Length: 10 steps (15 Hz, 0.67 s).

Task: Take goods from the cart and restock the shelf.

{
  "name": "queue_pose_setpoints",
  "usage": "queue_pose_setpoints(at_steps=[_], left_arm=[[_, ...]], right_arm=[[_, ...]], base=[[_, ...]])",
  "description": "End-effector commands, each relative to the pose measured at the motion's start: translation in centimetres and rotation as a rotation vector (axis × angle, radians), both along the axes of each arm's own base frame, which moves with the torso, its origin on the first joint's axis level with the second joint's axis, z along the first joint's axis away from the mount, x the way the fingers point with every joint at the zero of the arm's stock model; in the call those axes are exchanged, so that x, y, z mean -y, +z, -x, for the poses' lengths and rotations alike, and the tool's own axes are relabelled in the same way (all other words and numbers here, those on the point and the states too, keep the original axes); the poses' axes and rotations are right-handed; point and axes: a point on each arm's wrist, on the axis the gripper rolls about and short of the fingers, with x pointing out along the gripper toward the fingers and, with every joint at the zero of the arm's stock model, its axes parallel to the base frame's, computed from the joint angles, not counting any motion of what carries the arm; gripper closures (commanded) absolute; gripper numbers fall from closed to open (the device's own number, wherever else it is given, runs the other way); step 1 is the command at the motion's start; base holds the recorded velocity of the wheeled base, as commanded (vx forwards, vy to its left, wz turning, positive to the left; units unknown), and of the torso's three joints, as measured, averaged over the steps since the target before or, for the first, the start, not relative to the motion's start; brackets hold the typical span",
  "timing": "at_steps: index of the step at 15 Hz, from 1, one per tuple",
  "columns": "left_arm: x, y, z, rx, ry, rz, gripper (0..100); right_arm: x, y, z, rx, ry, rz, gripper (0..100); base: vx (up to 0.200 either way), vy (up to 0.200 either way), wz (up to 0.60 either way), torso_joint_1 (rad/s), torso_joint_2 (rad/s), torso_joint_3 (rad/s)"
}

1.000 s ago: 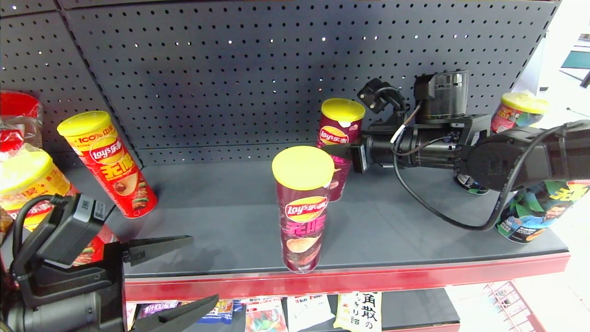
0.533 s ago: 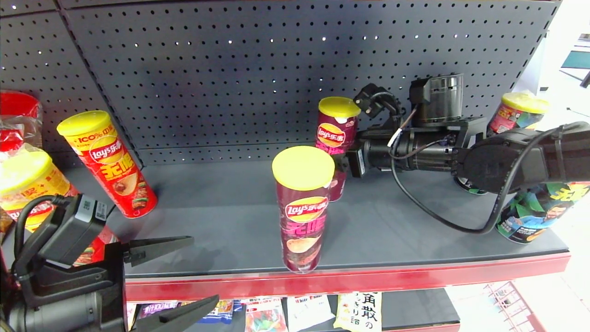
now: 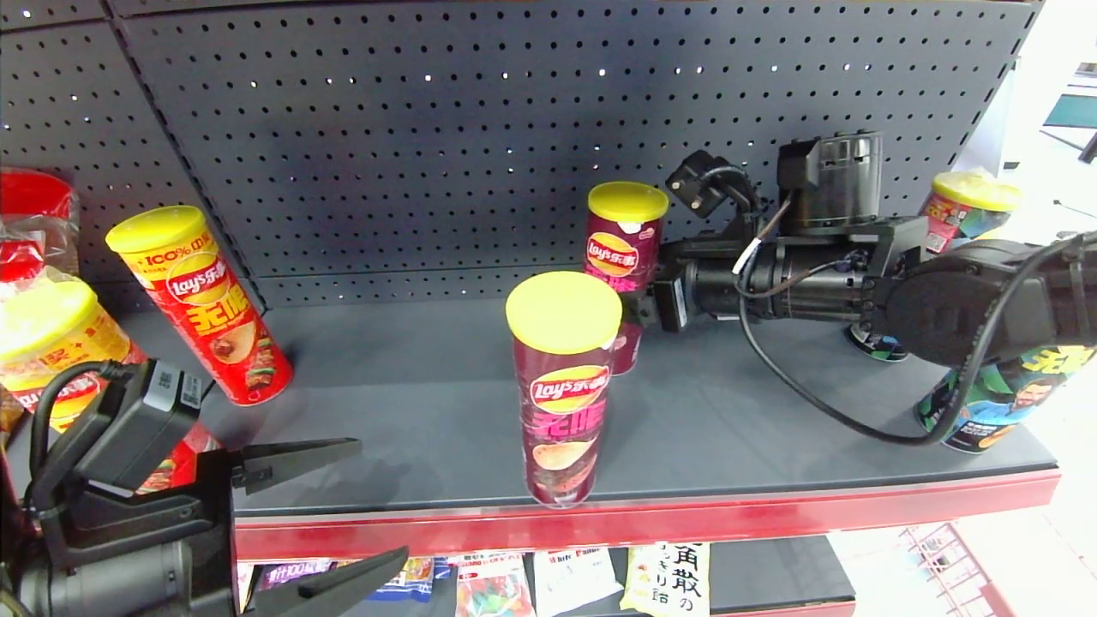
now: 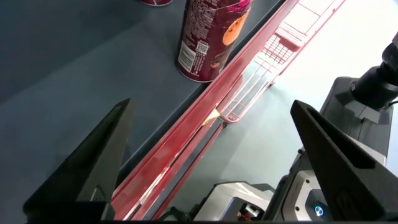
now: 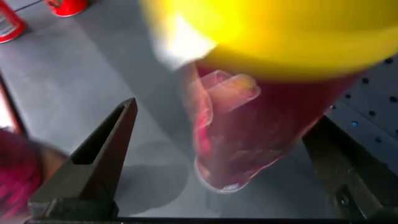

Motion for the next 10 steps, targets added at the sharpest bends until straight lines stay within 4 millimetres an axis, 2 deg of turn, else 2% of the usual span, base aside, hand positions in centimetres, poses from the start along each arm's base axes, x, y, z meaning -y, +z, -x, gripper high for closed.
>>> queue_pose_setpoints(at_steps=[1,5,7,10], left_arm=[[0.1,0.0,-0.3,-0.006,0.002,-0.003,0],[0.5,0.6,-1.1,0.001,0.003,-0.001,0],[0.6,0.3,-1.5,-0.012,0.003,-0.011,0],[0.8,0.0,-1.9,-0.03,0.005,-0.019,0]], right_arm=[[0.9,0.3,1.5,-0.004,-0.002,0.001,0],[3.0,0.9,3.2,-0.007,-0.037,-0.003,0],[4.0,0.7,4.3,-0.018,-0.066,0.002,0],[5.7,-0.1,7.7,-0.046,-0.072,0.019,0]], base=[[0.0,0.0,0.0,0.0,0.0,0.0],[0.0,0.0,0.0,0.0,0.0,0.0],[0.0,0.0,0.0,0.0,0.0,0.0],[0.0,0.0,0.0,0.0,0.0,0.0]])
